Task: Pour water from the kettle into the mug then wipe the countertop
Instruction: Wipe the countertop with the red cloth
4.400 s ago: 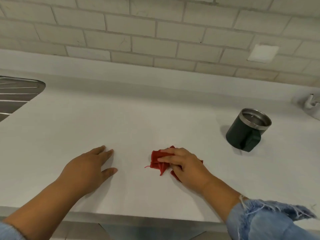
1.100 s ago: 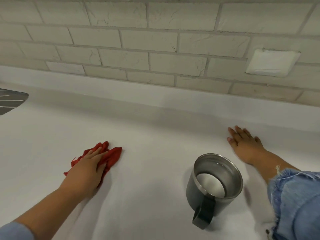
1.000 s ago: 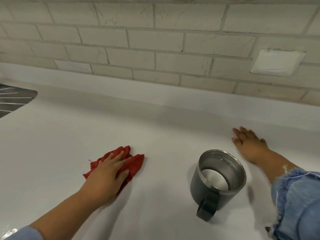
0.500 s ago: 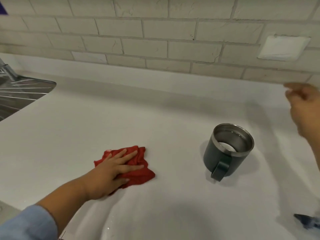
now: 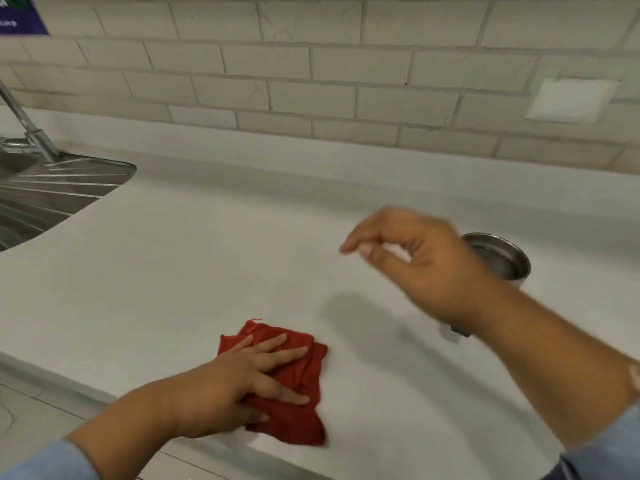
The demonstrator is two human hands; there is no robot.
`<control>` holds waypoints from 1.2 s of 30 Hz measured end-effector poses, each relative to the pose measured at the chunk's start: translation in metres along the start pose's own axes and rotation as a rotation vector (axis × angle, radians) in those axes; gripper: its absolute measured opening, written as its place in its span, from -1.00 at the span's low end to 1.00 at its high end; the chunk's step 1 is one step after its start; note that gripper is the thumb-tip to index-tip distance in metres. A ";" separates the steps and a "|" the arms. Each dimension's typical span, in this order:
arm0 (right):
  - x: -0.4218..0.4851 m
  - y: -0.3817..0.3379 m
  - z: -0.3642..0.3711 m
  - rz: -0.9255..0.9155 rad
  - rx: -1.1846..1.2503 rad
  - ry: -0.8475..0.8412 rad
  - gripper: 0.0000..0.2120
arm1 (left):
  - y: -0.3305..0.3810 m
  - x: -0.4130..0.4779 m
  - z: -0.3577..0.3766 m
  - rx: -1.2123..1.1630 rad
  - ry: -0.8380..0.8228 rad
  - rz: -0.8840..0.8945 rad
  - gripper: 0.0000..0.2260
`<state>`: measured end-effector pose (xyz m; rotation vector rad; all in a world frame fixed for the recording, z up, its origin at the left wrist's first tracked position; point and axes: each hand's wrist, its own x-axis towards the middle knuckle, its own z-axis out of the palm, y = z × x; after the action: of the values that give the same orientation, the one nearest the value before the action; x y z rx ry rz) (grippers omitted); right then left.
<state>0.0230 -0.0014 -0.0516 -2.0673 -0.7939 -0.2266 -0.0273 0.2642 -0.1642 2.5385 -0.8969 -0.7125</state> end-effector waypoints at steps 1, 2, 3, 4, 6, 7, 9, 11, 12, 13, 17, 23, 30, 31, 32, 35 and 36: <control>-0.006 0.003 0.018 0.057 -0.011 -0.076 -0.84 | -0.003 -0.007 -0.003 -0.052 0.046 -0.007 -0.52; -0.013 0.005 0.036 0.120 -0.035 -0.148 -0.84 | -0.005 -0.014 -0.006 -0.124 0.121 -0.011 -0.54; -0.020 0.006 0.054 0.166 -0.065 -0.208 -0.83 | -0.009 -0.020 -0.009 -0.222 0.223 -0.020 -0.55; -0.027 0.008 0.072 0.191 -0.092 -0.259 -0.82 | -0.014 -0.028 -0.013 -0.330 0.344 -0.032 -0.57; -0.037 0.008 0.104 0.218 -0.129 -0.396 -0.71 | -0.030 -0.047 -0.021 -0.448 0.590 -0.081 -0.65; -0.042 0.007 0.119 0.217 -0.162 -0.491 -0.58 | -0.041 -0.059 -0.025 -0.434 0.681 -0.126 -0.71; -0.048 0.007 0.149 0.185 -0.323 -0.672 -0.36 | -0.064 -0.087 -0.030 -0.366 0.768 -0.235 -0.76; -0.047 0.002 0.178 0.162 -0.486 -0.695 -0.30 | -0.089 -0.114 -0.032 -0.340 0.790 -0.345 -0.77; -0.043 -0.003 0.192 0.185 -0.523 -0.669 -0.31 | -0.100 -0.127 -0.031 -0.341 0.805 -0.391 -0.77; -0.037 -0.008 0.207 0.210 -0.541 -0.639 -0.32 | -0.111 -0.139 -0.031 -0.339 0.827 -0.429 -0.77; 0.006 -0.030 0.278 0.184 -0.563 -0.577 -0.26 | -0.144 -0.174 -0.032 -0.327 0.926 -0.542 -0.78; 0.066 -0.046 0.350 0.079 -0.542 -0.594 -0.40 | -0.173 -0.204 -0.033 -0.328 0.849 -0.569 -0.76; 0.069 0.050 0.267 0.426 -0.746 -0.165 -0.31 | -0.198 -0.228 -0.031 -0.364 0.787 -0.601 -0.76; 0.065 0.062 0.247 0.530 -0.793 -0.135 -0.33 | -0.199 -0.230 -0.030 -0.360 0.774 -0.599 -0.76; 0.060 0.073 0.228 0.650 -0.819 -0.137 -0.36 | -0.201 -0.232 -0.029 -0.356 0.764 -0.598 -0.77; 0.057 0.082 0.197 1.001 -0.809 -0.149 -0.33 | -0.208 -0.235 -0.028 -0.347 0.758 -0.619 -0.80; 0.064 0.078 0.201 1.063 -0.805 -0.136 -0.31 | -0.211 -0.236 -0.029 -0.347 0.759 -0.625 -0.79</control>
<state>0.0941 0.1559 -0.1958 -2.9685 0.5023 0.2398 -0.0682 0.5792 -0.1616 2.4295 0.2578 0.0034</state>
